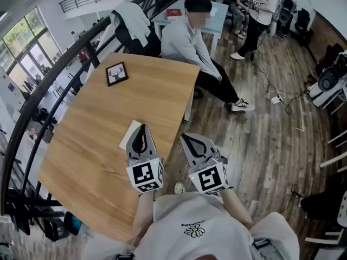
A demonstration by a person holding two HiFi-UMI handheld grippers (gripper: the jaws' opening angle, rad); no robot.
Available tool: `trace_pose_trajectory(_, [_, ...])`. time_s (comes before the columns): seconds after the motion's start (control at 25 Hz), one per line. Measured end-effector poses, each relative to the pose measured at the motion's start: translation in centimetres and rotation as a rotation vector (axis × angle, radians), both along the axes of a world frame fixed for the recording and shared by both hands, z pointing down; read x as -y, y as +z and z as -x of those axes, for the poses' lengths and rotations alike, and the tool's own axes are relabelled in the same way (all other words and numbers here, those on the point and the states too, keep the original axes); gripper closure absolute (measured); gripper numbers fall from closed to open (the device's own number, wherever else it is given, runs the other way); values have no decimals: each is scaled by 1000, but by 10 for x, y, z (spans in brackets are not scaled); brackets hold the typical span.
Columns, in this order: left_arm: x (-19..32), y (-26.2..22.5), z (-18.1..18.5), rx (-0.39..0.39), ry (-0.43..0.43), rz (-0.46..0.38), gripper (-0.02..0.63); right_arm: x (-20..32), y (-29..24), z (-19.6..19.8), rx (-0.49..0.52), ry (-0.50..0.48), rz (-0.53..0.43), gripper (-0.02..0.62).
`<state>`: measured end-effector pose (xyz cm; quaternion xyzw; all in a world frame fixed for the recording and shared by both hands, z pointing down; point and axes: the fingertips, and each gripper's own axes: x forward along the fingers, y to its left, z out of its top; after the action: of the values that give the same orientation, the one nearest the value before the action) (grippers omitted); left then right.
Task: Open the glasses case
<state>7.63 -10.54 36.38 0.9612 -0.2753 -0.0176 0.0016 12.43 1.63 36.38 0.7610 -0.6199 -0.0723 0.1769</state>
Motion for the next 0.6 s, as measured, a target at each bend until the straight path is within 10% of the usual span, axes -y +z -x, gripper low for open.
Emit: trace_pose_trajectory(0.6, [66,-2,26,-10,-248,24,588,103,-4,-15,-14,-252,-7,589])
